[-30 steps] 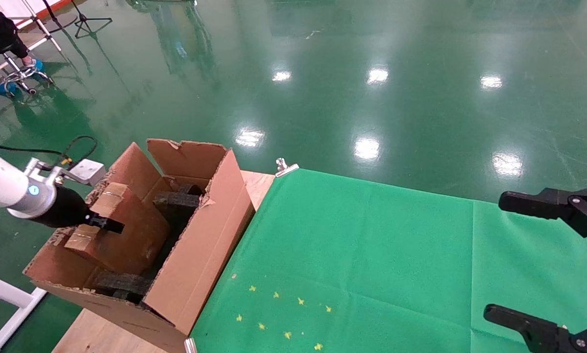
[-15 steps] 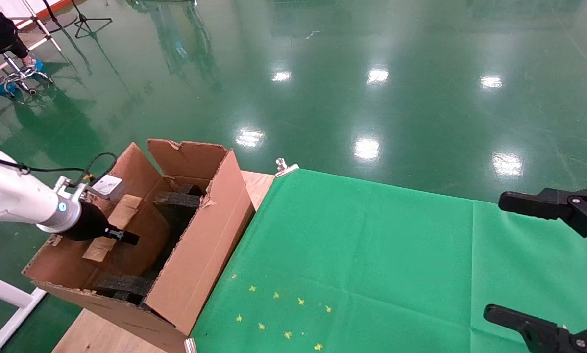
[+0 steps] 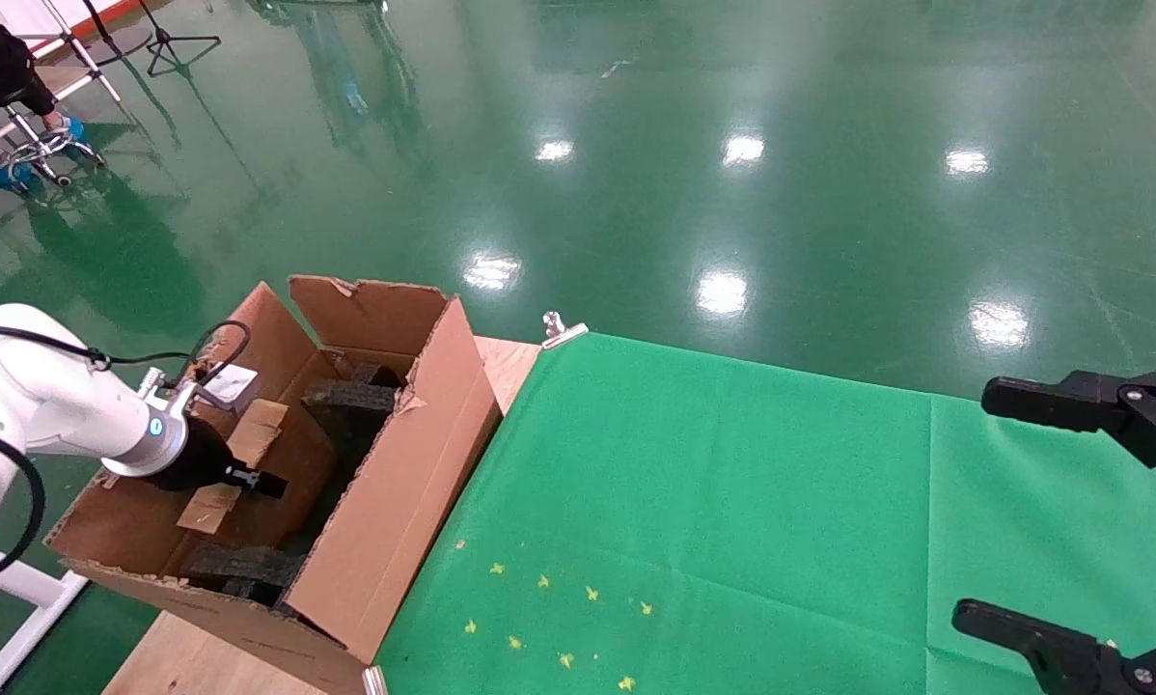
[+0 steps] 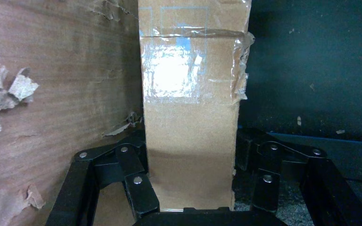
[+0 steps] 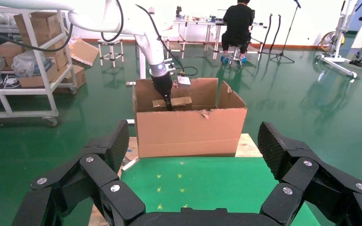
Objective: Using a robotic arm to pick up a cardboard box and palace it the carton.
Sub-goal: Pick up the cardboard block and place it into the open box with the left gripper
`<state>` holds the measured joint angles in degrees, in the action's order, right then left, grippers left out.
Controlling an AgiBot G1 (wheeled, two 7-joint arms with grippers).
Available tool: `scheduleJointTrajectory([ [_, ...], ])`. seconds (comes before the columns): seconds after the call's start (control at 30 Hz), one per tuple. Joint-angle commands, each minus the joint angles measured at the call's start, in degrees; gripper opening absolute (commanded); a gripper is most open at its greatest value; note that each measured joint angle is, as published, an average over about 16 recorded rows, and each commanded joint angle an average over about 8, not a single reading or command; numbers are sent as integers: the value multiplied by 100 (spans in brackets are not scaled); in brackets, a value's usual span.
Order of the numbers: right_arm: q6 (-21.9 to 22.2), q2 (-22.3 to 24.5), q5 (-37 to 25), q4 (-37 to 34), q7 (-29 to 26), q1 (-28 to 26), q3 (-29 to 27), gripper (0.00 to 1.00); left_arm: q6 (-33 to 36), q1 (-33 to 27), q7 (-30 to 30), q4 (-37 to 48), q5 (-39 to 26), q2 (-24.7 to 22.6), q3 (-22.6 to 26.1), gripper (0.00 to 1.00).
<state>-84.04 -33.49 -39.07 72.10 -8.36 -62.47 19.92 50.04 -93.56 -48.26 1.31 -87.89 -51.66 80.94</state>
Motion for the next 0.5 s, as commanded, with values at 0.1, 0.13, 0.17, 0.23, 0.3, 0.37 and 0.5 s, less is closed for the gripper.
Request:
scheduleJointTrajectory([
  [0.1, 1, 0, 0, -1, 0, 1, 0, 100, -26, 36, -47, 15, -8, -28, 8, 100],
  [0.13, 1, 0, 0, -1, 0, 1, 0, 100, -24, 34, -43, 16, -9, -27, 9, 100],
  [0.17, 1, 0, 0, -1, 0, 1, 0, 100, -21, 29, -40, 16, -9, -25, 9, 100],
  [0.23, 1, 0, 0, -1, 1, 1, 0, 100, -21, 13, -37, 20, -16, -21, 13, 100],
  [0.3, 1, 0, 0, -1, 1, 1, 0, 100, -29, -8, -40, 27, -24, -20, 20, 100],
  [0.37, 1, 0, 1, -1, 1, 1, 0, 100, -30, -41, -40, 32, -30, -13, 24, 100],
  [0.5, 1, 0, 1, -2, 1, 0, 0, 100, -33, -114, -39, 46, -39, 2, 32, 100],
])
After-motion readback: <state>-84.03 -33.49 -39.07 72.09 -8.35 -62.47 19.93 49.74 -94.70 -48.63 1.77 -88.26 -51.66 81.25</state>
